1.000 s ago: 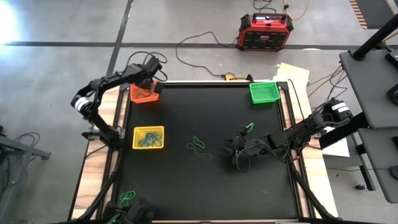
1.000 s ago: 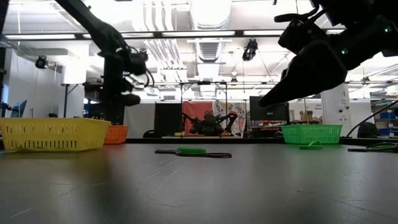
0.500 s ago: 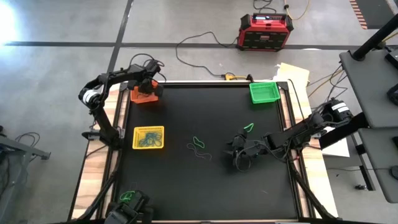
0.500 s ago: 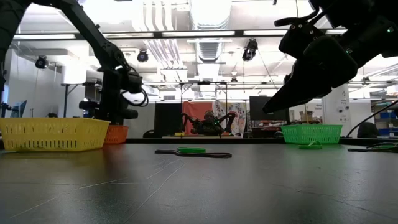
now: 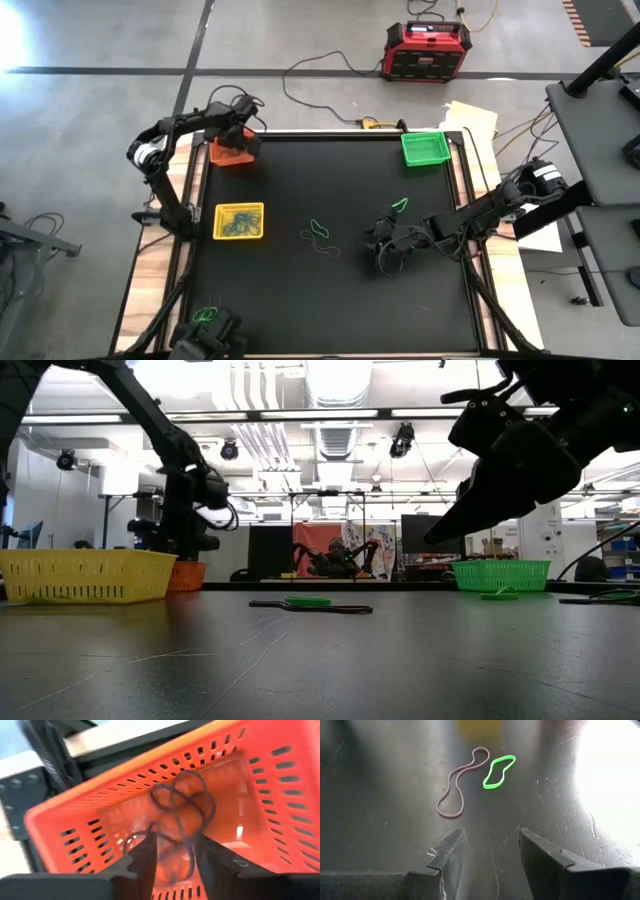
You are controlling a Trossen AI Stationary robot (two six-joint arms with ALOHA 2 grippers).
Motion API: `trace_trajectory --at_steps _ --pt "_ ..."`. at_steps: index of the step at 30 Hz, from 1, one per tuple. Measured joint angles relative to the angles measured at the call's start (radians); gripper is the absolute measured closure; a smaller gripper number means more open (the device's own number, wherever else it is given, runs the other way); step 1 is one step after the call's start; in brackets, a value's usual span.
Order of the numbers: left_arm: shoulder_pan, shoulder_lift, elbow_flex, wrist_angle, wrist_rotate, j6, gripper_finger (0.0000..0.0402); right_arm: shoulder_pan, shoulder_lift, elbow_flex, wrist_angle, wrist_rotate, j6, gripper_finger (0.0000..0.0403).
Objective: Sort rubber bands into baskets
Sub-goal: Put the purple rubber band into the orange bin
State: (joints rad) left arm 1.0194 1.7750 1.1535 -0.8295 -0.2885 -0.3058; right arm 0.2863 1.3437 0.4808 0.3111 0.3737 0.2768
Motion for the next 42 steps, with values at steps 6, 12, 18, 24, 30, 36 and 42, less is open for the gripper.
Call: trace_trajectory --at_steps 6,12,18,24,30,36,42 --pt "-0.078 -0.169 0.000 -0.055 0.001 0.043 0.0243 -0.039 0.000 0.012 0.001 -0.012 -0.003 0.0227" --pt "-0.291 -0.403 -0.058 -0.084 0.002 0.021 0.0240 -0.047 0.000 0.063 0.001 -0.015 -0.089 0.0227" --pt "-0.701 -0.608 -0.180 0.019 0.003 -0.044 0.0242 -0.047 0.000 0.098 0.011 -0.015 -0.151 0.0227" --pt "-1.255 -0.681 -0.315 0.403 -0.100 -0.138 0.0242 -0.046 0.000 0.100 0.003 -0.030 -0.167 0.0227" --pt "-1.589 -0.574 -0.431 0.870 -0.424 -0.146 0.0240 -0.025 0.000 0.105 0.007 -0.088 -0.159 0.0227" --pt "-1.621 -0.389 -0.450 1.112 -0.432 -0.127 0.0216 0.015 0.012 0.105 -0.005 -0.086 -0.098 0.0227" --pt "-1.599 -0.208 -0.414 1.268 -0.417 -0.126 0.0178 0.039 0.035 0.106 0.021 -0.086 -0.094 0.0227"
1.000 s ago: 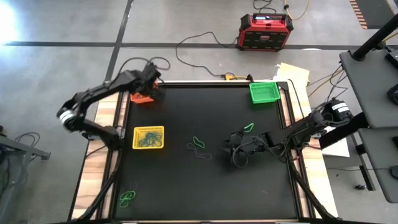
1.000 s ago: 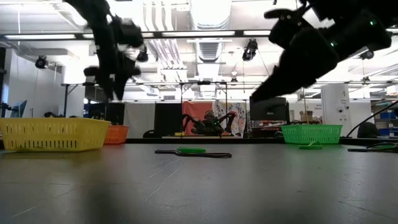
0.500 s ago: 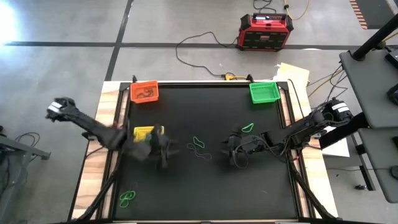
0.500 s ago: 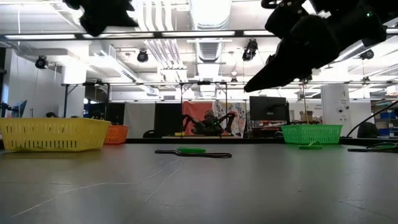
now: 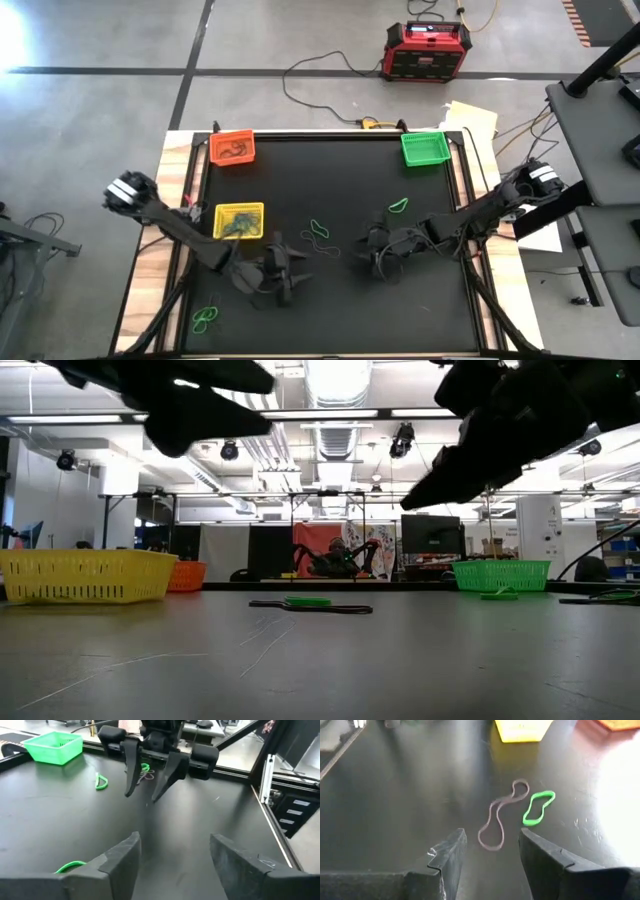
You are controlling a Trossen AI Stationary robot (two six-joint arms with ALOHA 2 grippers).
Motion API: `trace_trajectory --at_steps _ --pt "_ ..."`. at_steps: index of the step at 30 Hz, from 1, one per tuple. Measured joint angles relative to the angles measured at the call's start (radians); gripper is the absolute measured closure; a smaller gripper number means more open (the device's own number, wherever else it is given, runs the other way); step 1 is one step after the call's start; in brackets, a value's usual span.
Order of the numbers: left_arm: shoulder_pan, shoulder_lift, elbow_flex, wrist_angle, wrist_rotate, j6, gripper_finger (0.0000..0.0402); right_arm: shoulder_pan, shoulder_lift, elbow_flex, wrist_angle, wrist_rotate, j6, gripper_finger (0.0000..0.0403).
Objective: Sort rubber bands into baskets
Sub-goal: Put the purple rubber band into the orange bin
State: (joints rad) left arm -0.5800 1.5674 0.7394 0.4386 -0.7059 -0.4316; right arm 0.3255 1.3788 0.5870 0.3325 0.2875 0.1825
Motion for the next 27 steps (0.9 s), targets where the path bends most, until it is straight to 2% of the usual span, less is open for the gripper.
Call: trace_trajectory --at_steps 6,12,18,22,24,27 --pt "0.015 0.141 0.113 0.001 0.000 0.053 0.0151 0.015 0.004 -0.002 -0.005 0.000 -0.008 0.0227" --pt "0.040 0.285 0.203 0.005 0.004 0.063 0.0153 0.022 0.072 -0.003 0.008 0.002 0.007 0.0227" --pt "0.097 0.364 0.213 0.003 0.022 0.023 0.0154 0.019 0.210 0.005 0.092 0.009 0.017 0.0227" --pt "0.147 0.349 0.165 -0.001 0.043 0.053 0.0158 0.021 0.268 0.035 0.092 -0.008 0.027 0.0227" --pt "0.187 0.317 0.130 -0.003 0.100 0.063 0.0162 0.022 0.287 0.048 0.090 -0.008 0.027 0.0227" --pt "0.254 0.300 0.088 -0.012 0.290 0.080 0.0168 0.022 0.291 0.056 0.084 -0.011 0.027 0.0227"
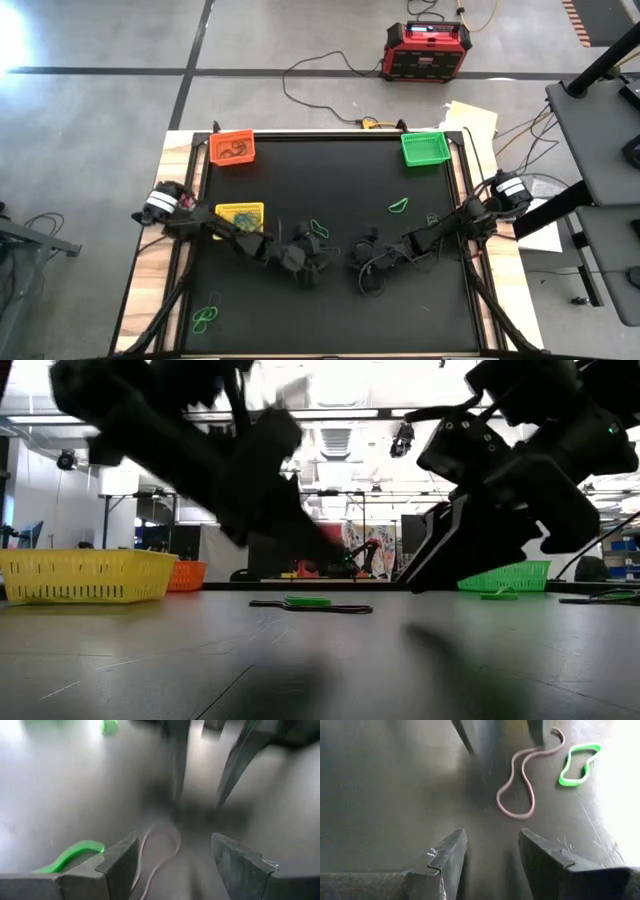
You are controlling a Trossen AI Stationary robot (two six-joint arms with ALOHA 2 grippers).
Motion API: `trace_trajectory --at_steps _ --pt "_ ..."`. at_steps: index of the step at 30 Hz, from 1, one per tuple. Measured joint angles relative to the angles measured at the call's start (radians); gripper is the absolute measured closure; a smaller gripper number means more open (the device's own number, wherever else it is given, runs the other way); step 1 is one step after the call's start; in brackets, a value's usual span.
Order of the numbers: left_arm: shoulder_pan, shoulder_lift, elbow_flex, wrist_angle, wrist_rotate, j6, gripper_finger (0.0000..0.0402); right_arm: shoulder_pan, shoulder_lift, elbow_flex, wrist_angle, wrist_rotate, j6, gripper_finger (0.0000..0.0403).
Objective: Sort rubber bands into baskets
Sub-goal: Put the purple rubber band into the orange bin
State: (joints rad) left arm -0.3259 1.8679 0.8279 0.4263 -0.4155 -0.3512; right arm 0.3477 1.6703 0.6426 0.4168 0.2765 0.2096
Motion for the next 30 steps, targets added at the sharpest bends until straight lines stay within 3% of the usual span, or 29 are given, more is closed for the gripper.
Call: trace_trajectory --at_steps 3,14,17,23,30 --pt "0.047 0.001 -0.018 -0.048 0.102 0.026 0.0170 0.000 -0.006 0.004 -0.008 -0.016 0.000 0.0227" --pt "0.091 0.030 -0.068 -0.043 0.153 0.135 0.0181 0.001 -0.023 0.003 -0.015 -0.016 0.002 0.0227" --pt "0.094 0.050 -0.069 -0.044 0.170 0.123 0.0228 0.001 -0.026 0.003 -0.015 -0.015 0.002 0.0227" --pt "0.113 0.083 -0.067 -0.028 0.172 0.064 0.0376 0.001 -0.028 0.008 -0.015 -0.019 0.000 0.0227" --pt "0.119 0.074 -0.070 -0.027 0.171 0.020 0.0400 0.001 -0.030 0.023 -0.022 -0.023 -0.003 0.0227"
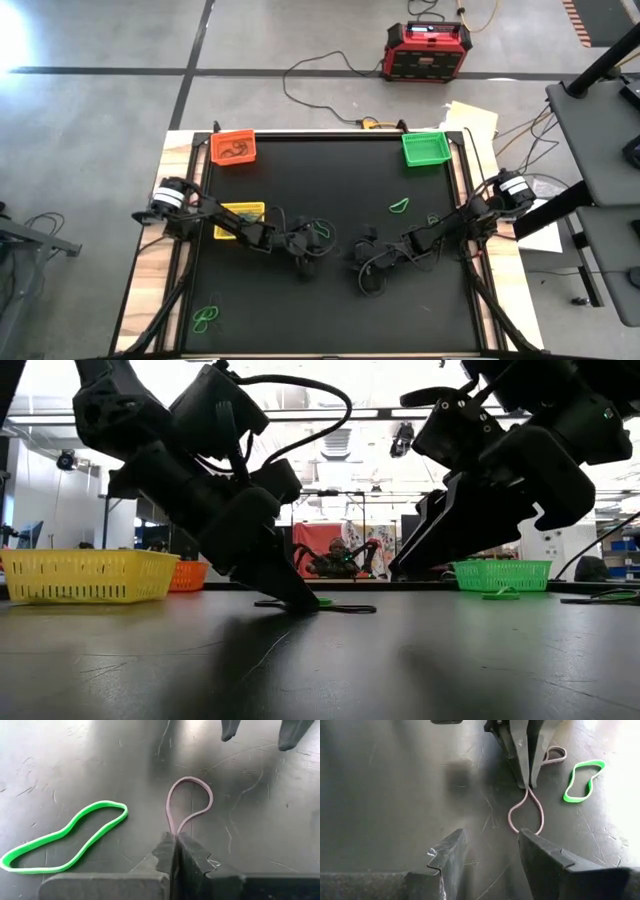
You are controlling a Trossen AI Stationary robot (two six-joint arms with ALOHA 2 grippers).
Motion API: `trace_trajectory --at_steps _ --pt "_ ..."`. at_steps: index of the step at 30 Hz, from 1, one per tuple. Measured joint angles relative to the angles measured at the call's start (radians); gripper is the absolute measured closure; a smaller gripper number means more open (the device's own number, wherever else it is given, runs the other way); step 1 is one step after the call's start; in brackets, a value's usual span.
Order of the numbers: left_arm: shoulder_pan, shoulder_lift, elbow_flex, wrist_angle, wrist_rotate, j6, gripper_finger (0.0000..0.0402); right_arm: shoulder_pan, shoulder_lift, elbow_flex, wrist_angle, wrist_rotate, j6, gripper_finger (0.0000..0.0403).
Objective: Sort rubber bands into baskets
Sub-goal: Put the purple rubber band into the orange bin
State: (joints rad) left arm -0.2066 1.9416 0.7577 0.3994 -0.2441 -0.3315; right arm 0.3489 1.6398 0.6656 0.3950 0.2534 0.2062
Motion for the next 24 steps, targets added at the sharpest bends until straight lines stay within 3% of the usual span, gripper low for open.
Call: trace_trajectory --at_steps 16,24 --pt "-0.013 -0.311 -0.012 -0.238 -0.018 0.042 0.0402 0.000 -0.009 0.003 -0.025 0.000 -0.008 0.0227" --pt "0.022 -0.509 -0.003 -0.447 -0.061 0.060 0.0402 0.000 -0.009 0.003 -0.024 0.000 -0.008 0.0227"
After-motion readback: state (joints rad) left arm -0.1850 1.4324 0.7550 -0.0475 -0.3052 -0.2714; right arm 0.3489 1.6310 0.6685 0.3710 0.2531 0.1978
